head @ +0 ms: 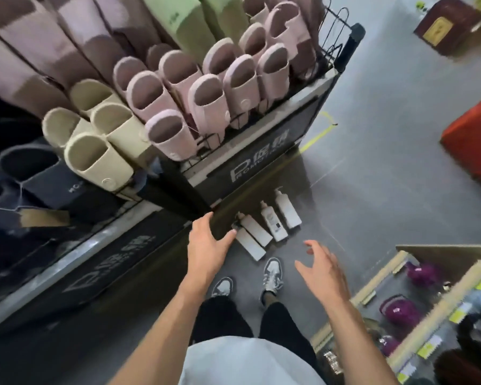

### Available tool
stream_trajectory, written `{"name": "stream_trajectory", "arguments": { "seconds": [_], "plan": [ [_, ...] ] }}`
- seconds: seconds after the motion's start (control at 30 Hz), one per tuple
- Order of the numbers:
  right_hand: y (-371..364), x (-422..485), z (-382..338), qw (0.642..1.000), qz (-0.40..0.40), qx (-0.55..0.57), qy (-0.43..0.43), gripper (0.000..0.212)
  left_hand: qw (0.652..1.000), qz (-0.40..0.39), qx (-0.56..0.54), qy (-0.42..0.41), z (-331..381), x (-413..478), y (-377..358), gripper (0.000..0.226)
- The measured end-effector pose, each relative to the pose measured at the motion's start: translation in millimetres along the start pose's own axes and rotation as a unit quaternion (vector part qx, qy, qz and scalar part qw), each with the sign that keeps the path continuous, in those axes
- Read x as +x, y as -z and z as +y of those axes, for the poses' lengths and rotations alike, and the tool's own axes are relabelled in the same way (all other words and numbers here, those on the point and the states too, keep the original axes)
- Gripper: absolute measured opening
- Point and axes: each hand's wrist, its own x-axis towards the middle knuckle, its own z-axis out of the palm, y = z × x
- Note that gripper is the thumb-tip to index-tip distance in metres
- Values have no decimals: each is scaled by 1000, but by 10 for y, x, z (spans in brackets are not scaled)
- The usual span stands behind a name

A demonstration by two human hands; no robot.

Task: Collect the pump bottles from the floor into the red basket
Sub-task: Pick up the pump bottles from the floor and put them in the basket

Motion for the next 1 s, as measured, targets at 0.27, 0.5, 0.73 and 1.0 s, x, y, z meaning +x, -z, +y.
{"name": "stream_trajectory", "arguments": {
  "seconds": [0.27,0.5,0.73,1.0],
  "plan": [
    [-202,1120,175,997,-57,-46,33,52,995,-10,-7,103,-211,586,-817,78],
    [-913,2040,467,987,-109,-109,55,59,979,-61,-5,194,-895,1277,-1627,82],
    [-1701,2698,951,978,-146,-142,44,59,969,-86,-12,232,-1640,1767,-2233,87],
    [-2930,3494,1542,974,-154,-158,54,59,942,-65,-70,321,-2624,2415,-3200,88]
  ]
}}
